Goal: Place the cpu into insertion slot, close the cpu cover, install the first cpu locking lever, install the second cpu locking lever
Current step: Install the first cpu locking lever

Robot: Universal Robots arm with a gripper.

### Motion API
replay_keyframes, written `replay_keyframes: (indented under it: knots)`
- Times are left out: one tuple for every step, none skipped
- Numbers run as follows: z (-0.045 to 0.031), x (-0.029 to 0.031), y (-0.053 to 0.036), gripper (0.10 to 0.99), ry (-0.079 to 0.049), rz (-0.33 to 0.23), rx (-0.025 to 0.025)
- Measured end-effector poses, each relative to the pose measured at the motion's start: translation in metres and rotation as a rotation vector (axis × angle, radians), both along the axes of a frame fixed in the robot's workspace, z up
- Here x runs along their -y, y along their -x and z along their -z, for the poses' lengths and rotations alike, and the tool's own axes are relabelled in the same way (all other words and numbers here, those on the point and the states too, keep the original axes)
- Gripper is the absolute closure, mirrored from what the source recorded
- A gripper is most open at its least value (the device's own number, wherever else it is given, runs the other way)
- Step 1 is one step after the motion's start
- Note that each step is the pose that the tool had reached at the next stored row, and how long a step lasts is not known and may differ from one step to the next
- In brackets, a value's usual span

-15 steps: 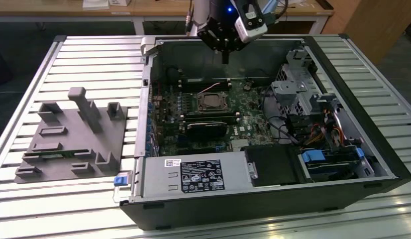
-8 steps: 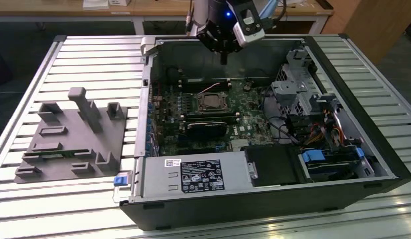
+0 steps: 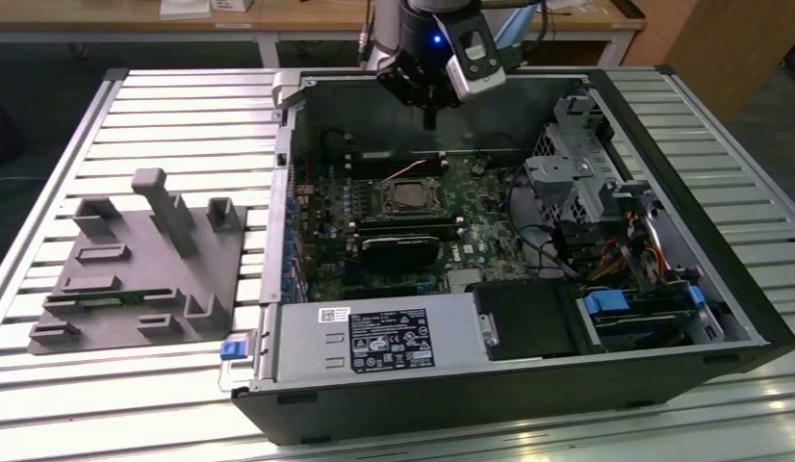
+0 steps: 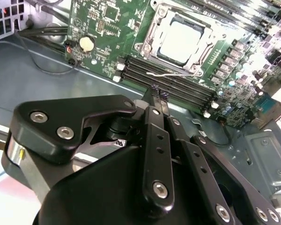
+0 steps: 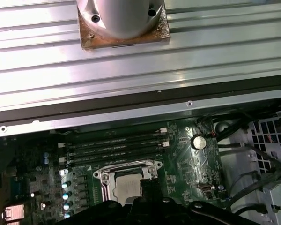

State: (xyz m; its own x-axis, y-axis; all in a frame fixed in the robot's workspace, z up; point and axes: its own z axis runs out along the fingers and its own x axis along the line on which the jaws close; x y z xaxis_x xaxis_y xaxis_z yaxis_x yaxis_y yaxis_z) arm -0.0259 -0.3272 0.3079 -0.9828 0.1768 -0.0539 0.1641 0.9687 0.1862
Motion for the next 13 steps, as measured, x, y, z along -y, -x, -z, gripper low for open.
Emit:
replay_keyframes:
  knots:
    - [0.0009, 0.0, 0.0005, 0.98, -0.005, 0.0, 0.0]
    - [0.002, 0.0, 0.0009, 0.98, -0.009, 0.0, 0.0001]
    - [0.0031, 0.0, 0.0012, 0.98, -0.013, 0.0, 0.0002]
    - [0.0042, 0.0001, 0.0016, 0.98, -0.017, 0.0, 0.0002]
    - [0.0052, 0.0002, 0.002, 0.98, -0.02, 0.0, 0.0001]
    - [0.0065, 0.0002, 0.0023, 0.98, -0.024, 0.0, 0.0001]
    - [0.0079, 0.0003, 0.0025, 0.98, -0.026, 0.0, 0.0001]
    - [0.0095, 0.0004, 0.0028, 0.98, -0.028, 0.0, 0.0]
    - [0.0113, 0.0004, 0.003, 0.98, -0.029, 0.0, 0.0001]
    - [0.0131, 0.0004, 0.0032, 0.98, -0.029, 0.0, 0.0001]
    - [0.0149, 0.0004, 0.0033, 0.98, -0.029, 0.0, 0.0001]
    - [0.0167, 0.0004, 0.0034, 0.98, -0.029, 0.0, 0.0]
    - [0.0185, 0.0004, 0.0036, 0.98, -0.029, 0.0, 0.0]
